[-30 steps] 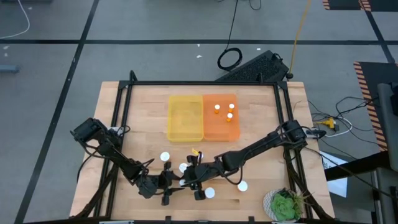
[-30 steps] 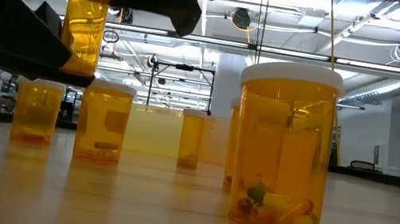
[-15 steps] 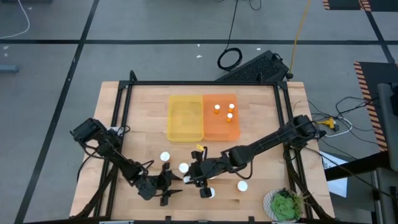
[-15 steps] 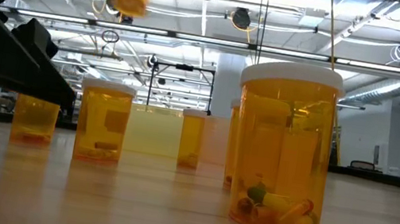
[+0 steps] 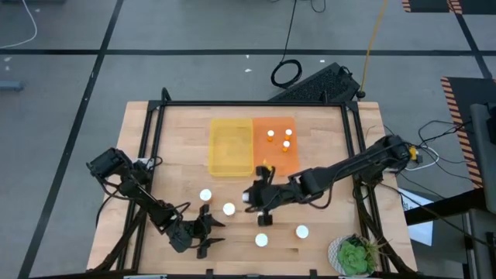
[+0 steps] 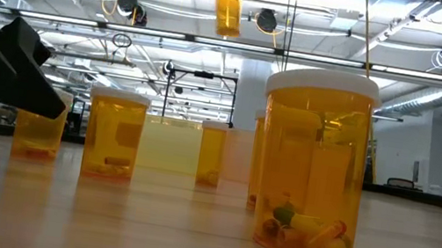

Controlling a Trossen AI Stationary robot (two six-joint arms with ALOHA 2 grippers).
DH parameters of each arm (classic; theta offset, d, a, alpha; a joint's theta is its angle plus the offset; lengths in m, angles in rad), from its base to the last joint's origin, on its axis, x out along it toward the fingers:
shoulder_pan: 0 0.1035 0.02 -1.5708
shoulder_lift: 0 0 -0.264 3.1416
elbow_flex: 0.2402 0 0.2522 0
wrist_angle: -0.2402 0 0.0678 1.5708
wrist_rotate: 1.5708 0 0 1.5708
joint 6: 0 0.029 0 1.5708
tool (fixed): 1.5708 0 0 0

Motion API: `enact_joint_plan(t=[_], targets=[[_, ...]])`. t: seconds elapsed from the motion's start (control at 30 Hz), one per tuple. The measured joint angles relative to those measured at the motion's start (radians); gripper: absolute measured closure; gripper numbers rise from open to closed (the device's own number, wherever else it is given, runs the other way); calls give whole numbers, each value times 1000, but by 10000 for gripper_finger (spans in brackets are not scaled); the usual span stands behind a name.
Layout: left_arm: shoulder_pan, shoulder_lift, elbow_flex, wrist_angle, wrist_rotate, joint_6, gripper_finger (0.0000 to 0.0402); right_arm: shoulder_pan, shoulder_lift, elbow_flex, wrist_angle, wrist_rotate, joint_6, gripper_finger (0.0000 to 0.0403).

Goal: Pick and place medicine bottles into bin by pill shape (circle, oval)
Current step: Put the small orange pill bottle into the orange bin

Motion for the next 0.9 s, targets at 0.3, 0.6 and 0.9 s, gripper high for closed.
enact_joint_plan(t=[0.3, 0.6, 0.9], targets=[[-7, 0, 0, 4, -1, -4, 172, -121, -193, -269, 125, 92, -3, 282], [-6, 0, 0, 6, -3, -1, 172, -369, -283, -585, 465, -84, -23, 282], [-3, 0, 0, 7, -11, 2, 172, -518, -269, -721, 647, -191, -74, 282]])
